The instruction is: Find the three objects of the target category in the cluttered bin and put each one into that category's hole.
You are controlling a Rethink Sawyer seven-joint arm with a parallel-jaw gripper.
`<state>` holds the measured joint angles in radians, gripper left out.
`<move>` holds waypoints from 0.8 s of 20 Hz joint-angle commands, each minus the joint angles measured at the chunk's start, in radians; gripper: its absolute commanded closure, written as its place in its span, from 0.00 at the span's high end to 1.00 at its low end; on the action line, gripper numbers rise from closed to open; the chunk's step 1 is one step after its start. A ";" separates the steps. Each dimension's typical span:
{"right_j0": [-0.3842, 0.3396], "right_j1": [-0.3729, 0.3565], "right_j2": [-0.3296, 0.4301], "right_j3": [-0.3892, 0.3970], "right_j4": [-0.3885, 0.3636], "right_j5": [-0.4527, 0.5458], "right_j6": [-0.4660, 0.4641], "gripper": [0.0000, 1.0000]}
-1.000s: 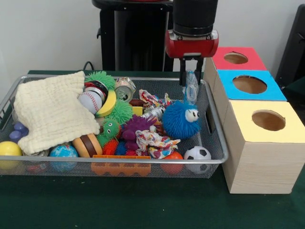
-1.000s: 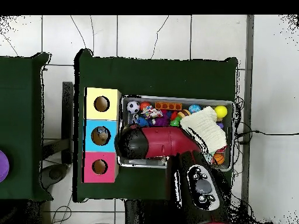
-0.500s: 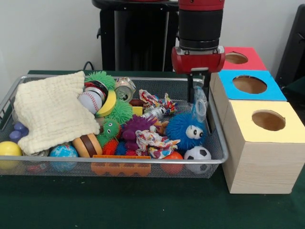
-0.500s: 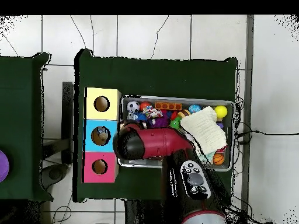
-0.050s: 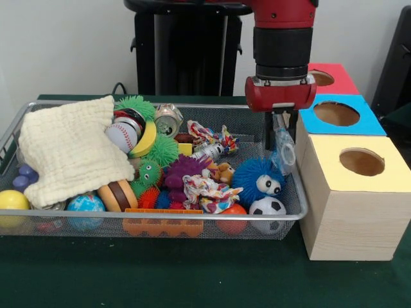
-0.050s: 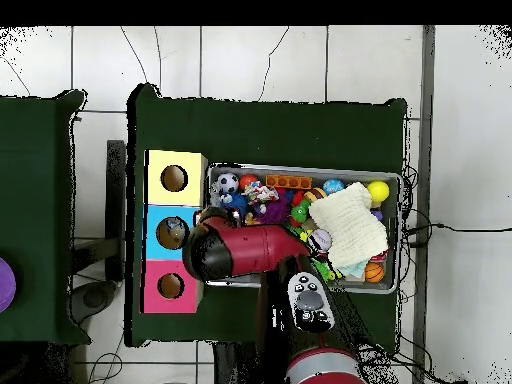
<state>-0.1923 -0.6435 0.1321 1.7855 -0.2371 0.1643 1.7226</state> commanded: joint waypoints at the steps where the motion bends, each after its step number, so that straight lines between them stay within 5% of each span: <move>1: -0.001 0.037 -0.016 -0.004 0.007 -0.056 0.161 1.00; 16: -0.017 0.058 0.002 -0.006 0.014 -0.063 0.157 1.00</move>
<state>-0.1884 -0.6253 0.1125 1.7853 -0.2369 0.1641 1.7226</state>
